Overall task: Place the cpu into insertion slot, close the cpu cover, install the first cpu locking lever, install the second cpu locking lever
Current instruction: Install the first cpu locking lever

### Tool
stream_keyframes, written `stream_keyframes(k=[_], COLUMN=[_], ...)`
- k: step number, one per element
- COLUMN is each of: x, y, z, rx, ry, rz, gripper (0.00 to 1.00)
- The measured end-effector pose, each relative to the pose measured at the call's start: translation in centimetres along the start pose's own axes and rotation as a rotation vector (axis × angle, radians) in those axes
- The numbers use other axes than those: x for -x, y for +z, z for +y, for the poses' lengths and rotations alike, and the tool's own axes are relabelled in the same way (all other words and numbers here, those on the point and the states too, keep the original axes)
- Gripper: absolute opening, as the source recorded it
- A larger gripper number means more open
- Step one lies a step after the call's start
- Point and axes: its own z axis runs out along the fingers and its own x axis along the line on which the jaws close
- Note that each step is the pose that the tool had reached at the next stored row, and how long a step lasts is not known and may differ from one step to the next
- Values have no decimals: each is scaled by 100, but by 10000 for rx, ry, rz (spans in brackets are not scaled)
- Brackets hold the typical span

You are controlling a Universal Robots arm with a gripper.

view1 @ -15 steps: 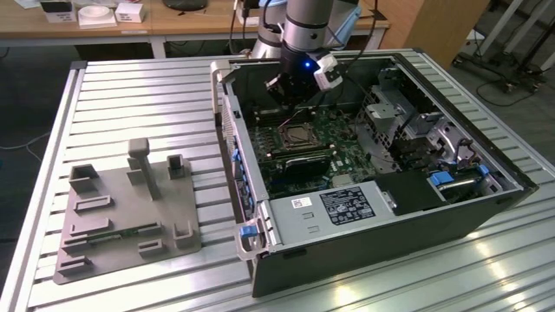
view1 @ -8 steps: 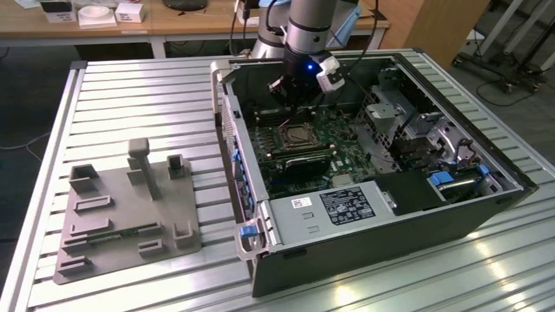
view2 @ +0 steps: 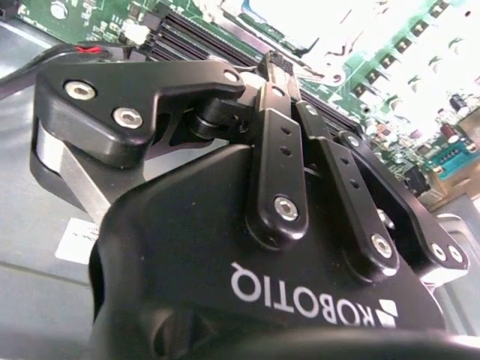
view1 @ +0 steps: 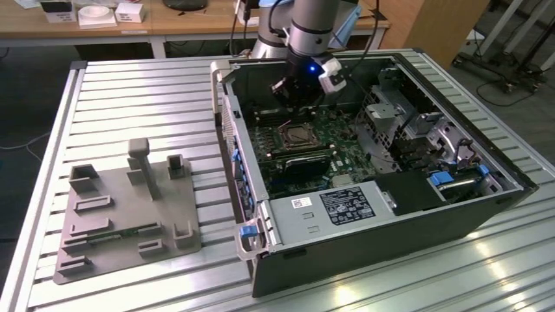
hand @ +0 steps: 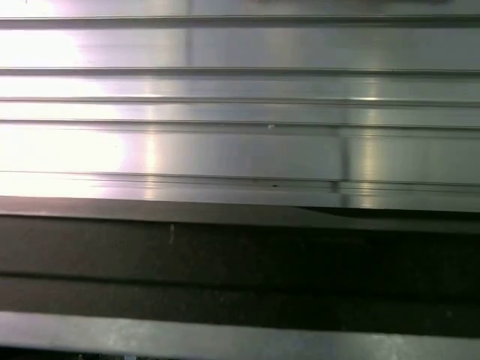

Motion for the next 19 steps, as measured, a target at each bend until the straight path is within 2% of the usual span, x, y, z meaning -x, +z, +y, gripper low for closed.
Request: stream_keyframes(k=[11,16,19], x=[7,-33,-92], y=[7,6,6], z=[1,2,3], rx=[0,1,6], ry=[-1,0,1], rz=[-1,0,-1], gripper=[10,10,10])
